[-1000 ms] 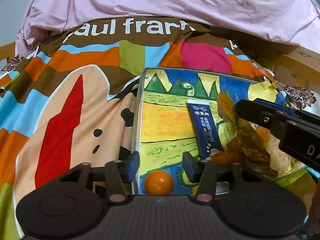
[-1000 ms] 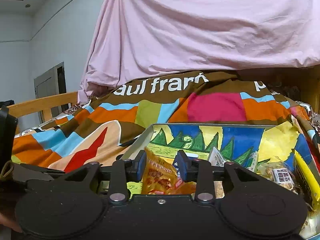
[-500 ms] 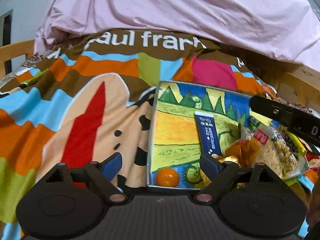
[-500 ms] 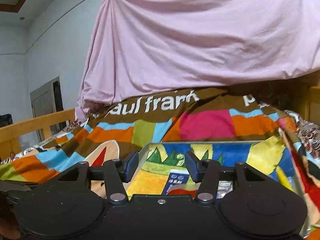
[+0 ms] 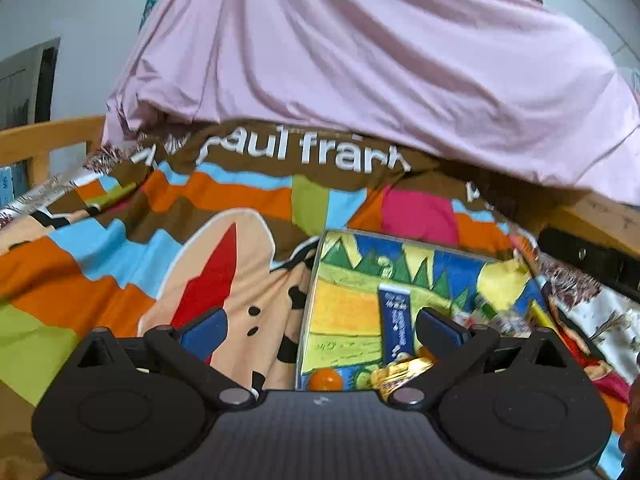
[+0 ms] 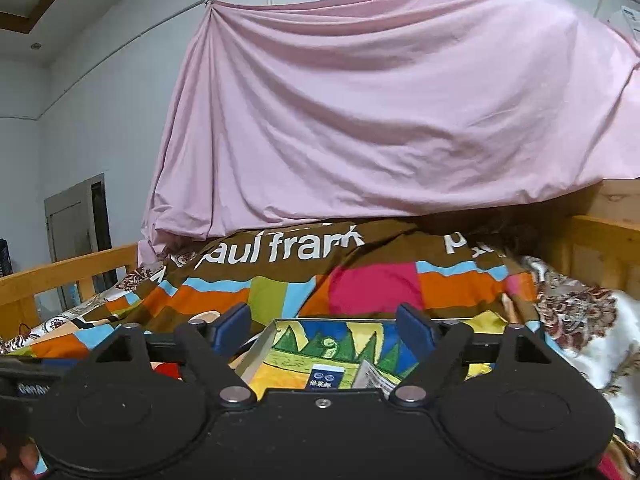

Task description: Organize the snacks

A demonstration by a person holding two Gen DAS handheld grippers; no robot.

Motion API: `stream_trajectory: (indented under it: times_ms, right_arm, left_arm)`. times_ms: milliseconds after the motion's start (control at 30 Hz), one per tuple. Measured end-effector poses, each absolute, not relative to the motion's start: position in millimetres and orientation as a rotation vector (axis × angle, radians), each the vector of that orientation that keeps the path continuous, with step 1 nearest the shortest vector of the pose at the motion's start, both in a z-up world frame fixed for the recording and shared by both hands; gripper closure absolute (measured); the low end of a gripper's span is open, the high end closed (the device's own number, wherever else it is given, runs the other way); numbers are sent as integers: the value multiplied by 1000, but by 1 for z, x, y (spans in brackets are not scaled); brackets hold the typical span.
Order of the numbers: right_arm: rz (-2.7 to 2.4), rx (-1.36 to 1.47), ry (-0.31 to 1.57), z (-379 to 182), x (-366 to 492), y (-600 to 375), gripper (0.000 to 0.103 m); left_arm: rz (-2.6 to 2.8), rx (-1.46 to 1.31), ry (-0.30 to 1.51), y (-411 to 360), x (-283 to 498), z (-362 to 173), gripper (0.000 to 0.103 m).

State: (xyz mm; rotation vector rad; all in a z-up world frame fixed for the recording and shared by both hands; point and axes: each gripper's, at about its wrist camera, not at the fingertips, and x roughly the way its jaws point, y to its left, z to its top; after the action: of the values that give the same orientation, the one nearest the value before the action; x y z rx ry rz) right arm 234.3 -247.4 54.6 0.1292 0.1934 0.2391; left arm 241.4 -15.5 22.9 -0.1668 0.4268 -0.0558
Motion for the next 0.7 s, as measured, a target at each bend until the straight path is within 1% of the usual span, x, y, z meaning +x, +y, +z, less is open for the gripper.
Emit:
stream_trajectory:
  times_ms: [333, 567, 700]
  right_arm:
    - [176, 161, 198, 68, 170, -268, 9]
    - [147, 160, 205, 70, 123, -279, 1]
    - [134, 160, 218, 66, 103, -281, 1]
  left_arm:
    - [-73, -173, 364, -22, 187, 52, 1]
    - [-79, -186, 345, -25, 150, 62, 0]
    - [-66, -199, 348, -25, 131, 63, 0]
